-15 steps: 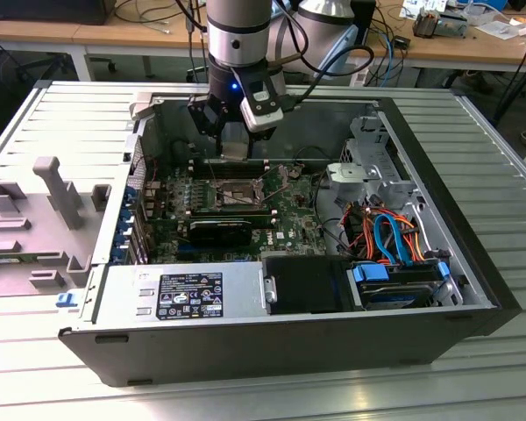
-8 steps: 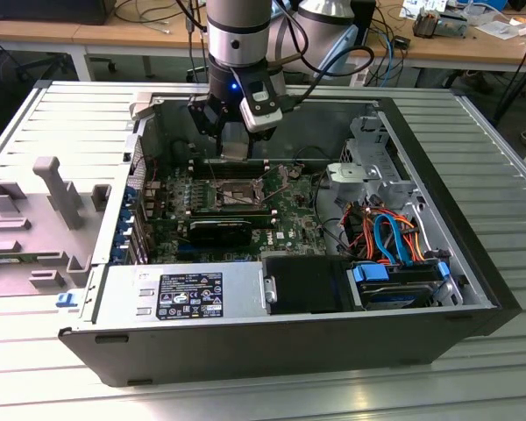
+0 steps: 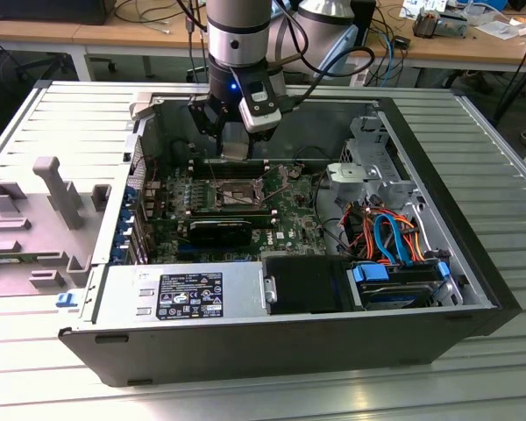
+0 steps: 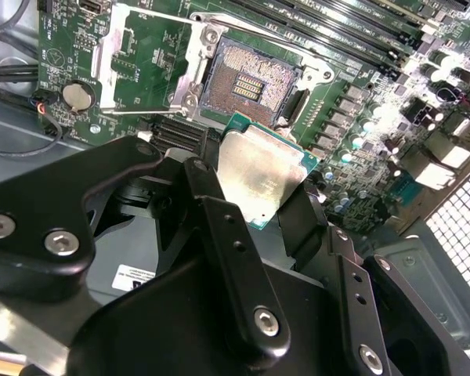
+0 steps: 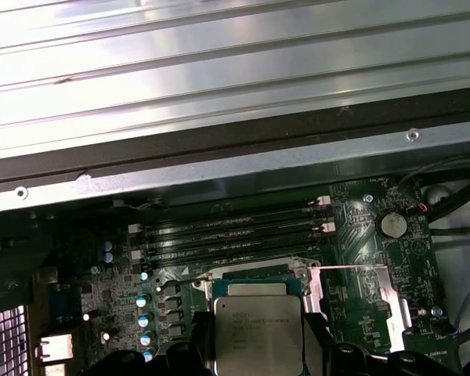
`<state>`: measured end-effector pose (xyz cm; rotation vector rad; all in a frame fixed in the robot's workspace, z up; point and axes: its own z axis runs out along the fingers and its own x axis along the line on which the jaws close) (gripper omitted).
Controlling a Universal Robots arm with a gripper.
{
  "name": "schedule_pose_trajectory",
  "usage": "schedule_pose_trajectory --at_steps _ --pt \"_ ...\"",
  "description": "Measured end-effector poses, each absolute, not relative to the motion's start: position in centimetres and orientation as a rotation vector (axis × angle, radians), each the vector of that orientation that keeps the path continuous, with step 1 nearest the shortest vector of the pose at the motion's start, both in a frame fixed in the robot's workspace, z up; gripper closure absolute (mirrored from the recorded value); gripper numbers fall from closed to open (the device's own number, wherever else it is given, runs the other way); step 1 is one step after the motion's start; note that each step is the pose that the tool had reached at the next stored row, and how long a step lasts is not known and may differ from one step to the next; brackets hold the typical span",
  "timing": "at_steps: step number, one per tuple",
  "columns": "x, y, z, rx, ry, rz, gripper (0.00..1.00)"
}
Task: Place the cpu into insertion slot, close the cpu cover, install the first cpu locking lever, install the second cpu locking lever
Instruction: 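Place the cpu into insertion slot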
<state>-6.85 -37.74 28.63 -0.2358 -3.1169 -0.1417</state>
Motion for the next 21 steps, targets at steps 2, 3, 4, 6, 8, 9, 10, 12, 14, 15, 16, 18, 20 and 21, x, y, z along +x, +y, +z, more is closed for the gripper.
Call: schedule_pose_trajectory --at_steps 2,3,4,6,8,9,10,12,14,15,16,18,20,21 --pt "-6.85 -37.74 28.63 -0.241 -3.117 -0.142 0.45" --pt "-6.85 -37.74 28.63 -0.244 -3.117 -0.142 0.45" --pt "-6.85 -37.74 28.62 -0.248 -3.116 -0.142 0.45" --pt "-6.85 -37.74 28.62 -0.252 -3.116 -0.142 0.45" --pt "-6.85 -37.74 28.62 -0.258 -3.116 -0.142 0.45" --pt "-6.85 -37.74 28.62 -0.260 -3.116 -0.142 0.45" --pt "-6.85 -37.74 28.62 -0.263 -3.116 -0.142 0.45" --pt "-6.85 -37.74 28.62 -0.267 -3.115 -0.142 0.45" --pt "-6.85 -37.74 28.62 -0.273 -3.115 -0.142 0.45" --pt "-6.85 -37.74 28.62 -0.275 -3.115 -0.142 0.45" --pt "-6.85 -37.74 28.61 -0.278 -3.115 -0.142 0.45" --pt "-6.85 -37.74 28.61 -0.284 -3.114 -0.142 0.45" --pt "-6.85 -37.74 28.61 -0.292 -3.114 -0.142 0.45" --pt "-6.85 -37.74 28.61 -0.296 -3.114 -0.142 0.45"
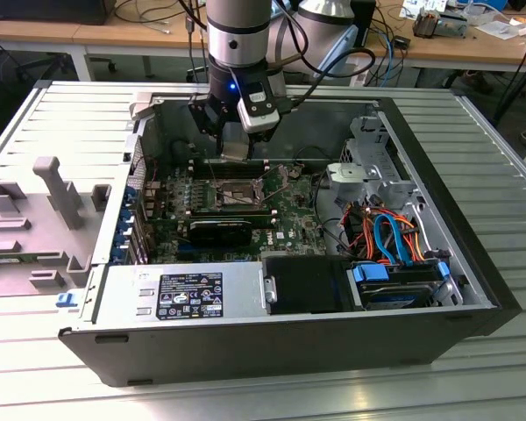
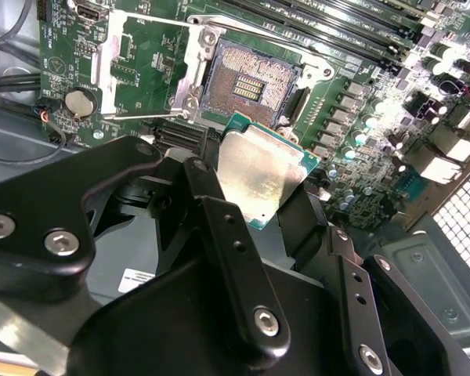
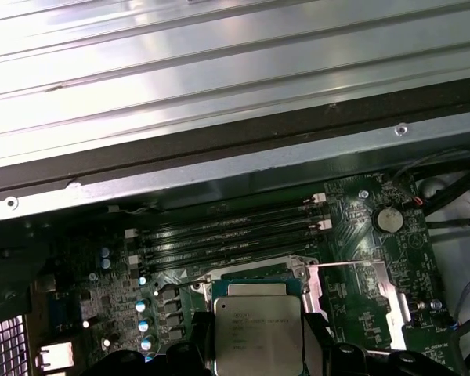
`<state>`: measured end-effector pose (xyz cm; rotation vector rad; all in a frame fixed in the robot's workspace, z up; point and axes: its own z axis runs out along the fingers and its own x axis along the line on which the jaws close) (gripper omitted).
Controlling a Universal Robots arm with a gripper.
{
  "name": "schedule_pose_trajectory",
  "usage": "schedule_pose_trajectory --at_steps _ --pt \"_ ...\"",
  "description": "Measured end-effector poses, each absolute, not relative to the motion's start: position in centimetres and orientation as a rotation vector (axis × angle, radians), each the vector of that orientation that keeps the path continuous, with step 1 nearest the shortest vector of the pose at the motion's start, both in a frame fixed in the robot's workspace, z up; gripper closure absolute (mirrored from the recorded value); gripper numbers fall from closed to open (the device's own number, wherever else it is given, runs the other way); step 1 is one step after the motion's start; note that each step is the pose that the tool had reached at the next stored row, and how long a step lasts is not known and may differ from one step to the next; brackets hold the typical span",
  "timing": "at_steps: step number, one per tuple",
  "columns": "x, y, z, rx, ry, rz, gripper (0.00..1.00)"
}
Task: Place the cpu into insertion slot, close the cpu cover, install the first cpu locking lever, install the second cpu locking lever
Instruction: 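Place the cpu into insertion slot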
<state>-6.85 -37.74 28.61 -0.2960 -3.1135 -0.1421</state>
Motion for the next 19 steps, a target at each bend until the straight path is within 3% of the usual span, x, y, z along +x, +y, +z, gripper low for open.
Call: schedule_pose_trajectory --at_steps 19 --pt "-6.85 -37.74 28.58 -0.353 -3.109 -0.142 0.45"
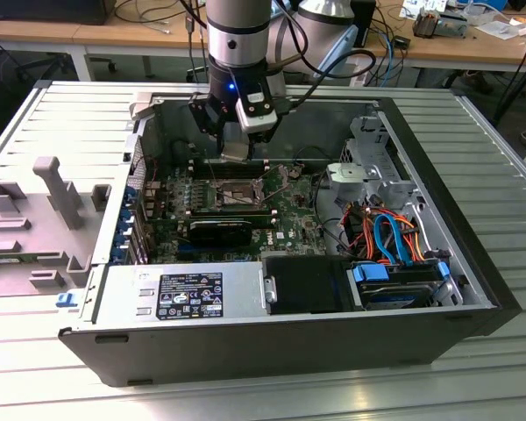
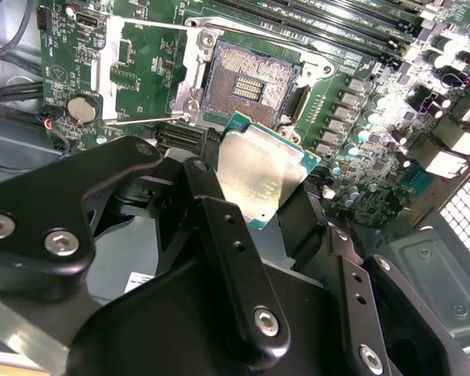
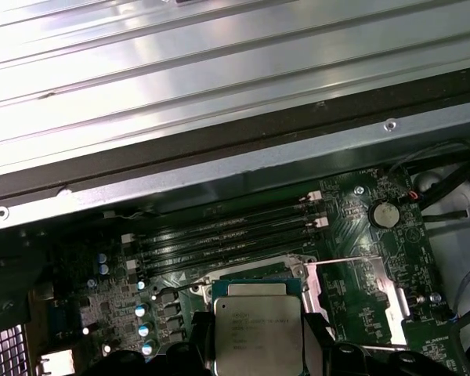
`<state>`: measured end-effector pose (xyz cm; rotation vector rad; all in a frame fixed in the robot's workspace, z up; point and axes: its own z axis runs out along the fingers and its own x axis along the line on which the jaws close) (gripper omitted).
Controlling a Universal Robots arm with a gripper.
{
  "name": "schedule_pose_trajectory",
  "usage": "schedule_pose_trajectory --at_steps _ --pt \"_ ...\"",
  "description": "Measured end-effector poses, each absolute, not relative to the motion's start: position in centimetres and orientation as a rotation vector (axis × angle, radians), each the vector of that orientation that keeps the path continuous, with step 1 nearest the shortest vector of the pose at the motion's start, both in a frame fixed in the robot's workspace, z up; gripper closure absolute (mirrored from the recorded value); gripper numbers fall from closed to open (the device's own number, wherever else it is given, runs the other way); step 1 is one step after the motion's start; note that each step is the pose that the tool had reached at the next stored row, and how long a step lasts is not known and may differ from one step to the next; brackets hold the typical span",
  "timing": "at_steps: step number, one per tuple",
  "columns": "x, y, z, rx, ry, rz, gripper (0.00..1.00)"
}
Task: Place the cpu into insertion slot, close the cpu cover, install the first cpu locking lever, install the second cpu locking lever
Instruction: 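Place the cpu into insertion slot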
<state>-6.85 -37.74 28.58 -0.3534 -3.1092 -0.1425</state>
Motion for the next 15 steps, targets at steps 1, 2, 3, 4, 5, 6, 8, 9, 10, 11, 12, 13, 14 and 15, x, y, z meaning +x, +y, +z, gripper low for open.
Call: schedule_pose_trajectory --at_steps 1,2,3,4,5,6,8,9,10,11,12,13,14,15 --pt "-6.85 -37.74 28.58 -0.358 -3.109 -0.142 0.45" --pt "-6.85 -37.74 28.58 -0.361 -3.109 -0.142 0.45" --pt "-6.85 -37.74 28.58 -0.365 -3.108 -0.143 0.45" --pt "-6.85 -37.74 28.58 -0.369 -3.108 -0.143 0.45" --pt "-6.85 -37.74 28.58 -0.372 -3.108 -0.143 0.45" --pt "-6.85 -37.74 28.57 -0.376 -3.107 -0.143 0.45" --pt "-6.85 -37.74 28.57 -0.380 -3.107 -0.143 0.45" --pt "-6.85 -37.74 28.57 -0.382 -3.107 -0.143 0.45" --pt "-6.85 -37.74 28.57 -0.385 -3.106 -0.143 0.45" --pt "-6.85 -37.74 28.57 -0.387 -3.106 -0.143 0.45" --pt "-6.85 -37.74 28.57 -0.389 -3.106 -0.143 0.45" --pt "-6.85 -37.74 28.57 -0.393 -3.106 -0.143 0.45" --pt "-6.85 -37.74 28.56 -0.398 -3.105 -0.143 0.45" --pt "-6.85 -37.74 28.56 -0.400 -3.105 -0.143 0.45"
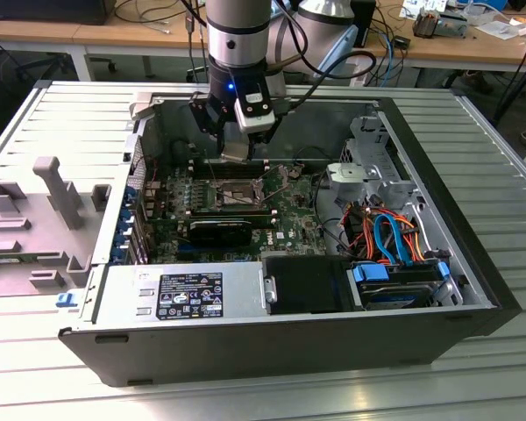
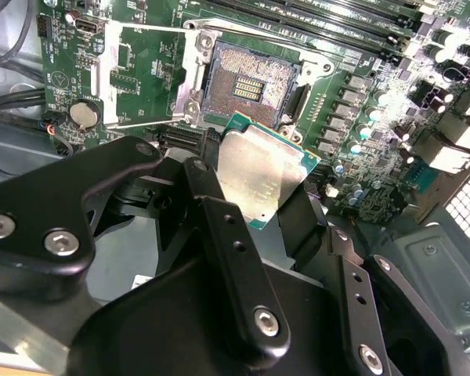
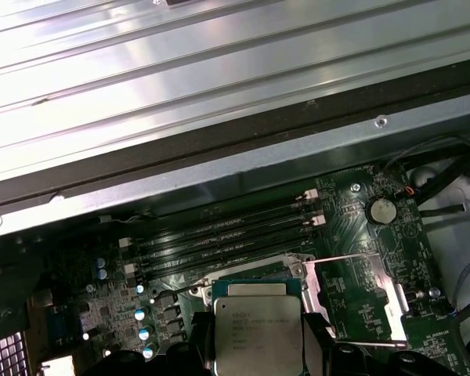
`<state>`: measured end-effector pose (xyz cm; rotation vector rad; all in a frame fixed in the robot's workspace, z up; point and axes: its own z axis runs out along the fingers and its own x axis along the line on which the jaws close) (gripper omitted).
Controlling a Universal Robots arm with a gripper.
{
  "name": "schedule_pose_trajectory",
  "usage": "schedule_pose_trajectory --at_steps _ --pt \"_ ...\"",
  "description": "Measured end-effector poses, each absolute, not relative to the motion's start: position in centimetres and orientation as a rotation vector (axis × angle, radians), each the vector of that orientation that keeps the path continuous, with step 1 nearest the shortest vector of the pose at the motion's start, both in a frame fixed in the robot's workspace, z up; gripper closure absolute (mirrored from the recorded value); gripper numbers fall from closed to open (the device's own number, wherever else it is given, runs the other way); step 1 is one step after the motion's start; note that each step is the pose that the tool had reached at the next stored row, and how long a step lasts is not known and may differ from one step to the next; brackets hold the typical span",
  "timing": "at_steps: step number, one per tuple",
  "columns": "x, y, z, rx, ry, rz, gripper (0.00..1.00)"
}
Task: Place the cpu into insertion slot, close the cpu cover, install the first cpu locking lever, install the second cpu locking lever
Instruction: 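Place the cpu into insertion slot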
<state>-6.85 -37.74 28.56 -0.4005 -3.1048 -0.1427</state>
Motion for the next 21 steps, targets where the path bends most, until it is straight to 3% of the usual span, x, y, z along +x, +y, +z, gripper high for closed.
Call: schedule_pose_trajectory --at_steps 21 --pt "-6.85 -37.74 28.54 -0.445 -3.100 -0.143 0.45"
